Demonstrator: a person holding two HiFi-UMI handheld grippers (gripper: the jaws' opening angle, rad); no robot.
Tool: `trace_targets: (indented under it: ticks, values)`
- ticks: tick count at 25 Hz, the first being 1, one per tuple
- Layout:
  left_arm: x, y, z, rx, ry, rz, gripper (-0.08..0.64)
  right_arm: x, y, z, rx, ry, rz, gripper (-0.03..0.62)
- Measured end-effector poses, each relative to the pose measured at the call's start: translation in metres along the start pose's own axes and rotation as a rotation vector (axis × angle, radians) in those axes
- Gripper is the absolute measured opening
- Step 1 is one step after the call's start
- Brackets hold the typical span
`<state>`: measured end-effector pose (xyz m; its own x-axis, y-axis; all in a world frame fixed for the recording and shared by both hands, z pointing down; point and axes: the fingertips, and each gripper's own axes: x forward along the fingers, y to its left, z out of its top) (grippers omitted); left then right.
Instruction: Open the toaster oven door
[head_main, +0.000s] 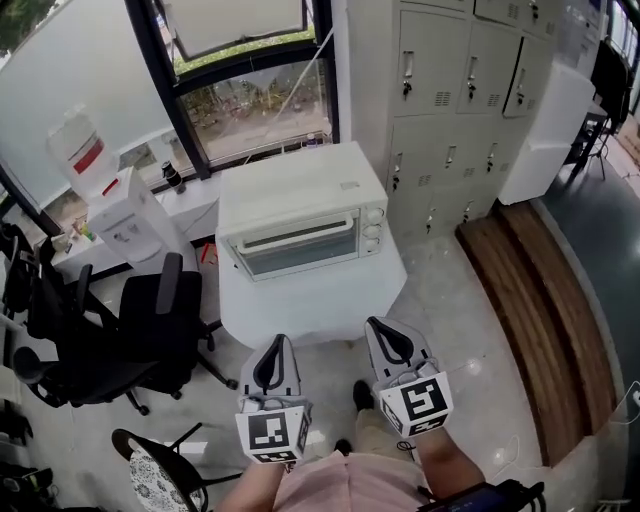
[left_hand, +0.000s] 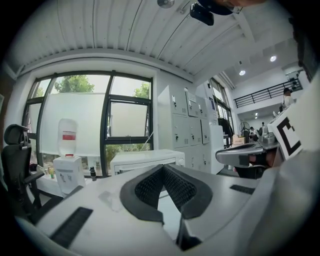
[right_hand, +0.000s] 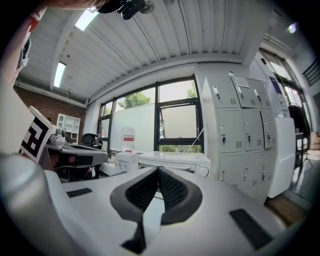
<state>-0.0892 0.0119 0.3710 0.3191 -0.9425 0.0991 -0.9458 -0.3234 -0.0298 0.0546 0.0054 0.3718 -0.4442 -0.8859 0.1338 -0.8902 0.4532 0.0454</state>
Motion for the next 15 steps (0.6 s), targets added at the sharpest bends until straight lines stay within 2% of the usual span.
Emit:
trace_targets:
  ticks: [4,7,15]
  values:
    - [0.044,0.011,0.0,0.024,0.026,0.026,0.014,0.044,-0.028,-0.002,0.024,0.01,0.032,0.004]
    - [0.07,0.021,0.005,0.005,0.035,0.063,0.014,0.075,-0.041,0.0,0.032,0.012,0.07,0.004]
    - [0.126,0.042,0.017,0.037,0.042,0.151,0.014,0.143,-0.072,0.014,0.028,-0.012,0.171,0.008]
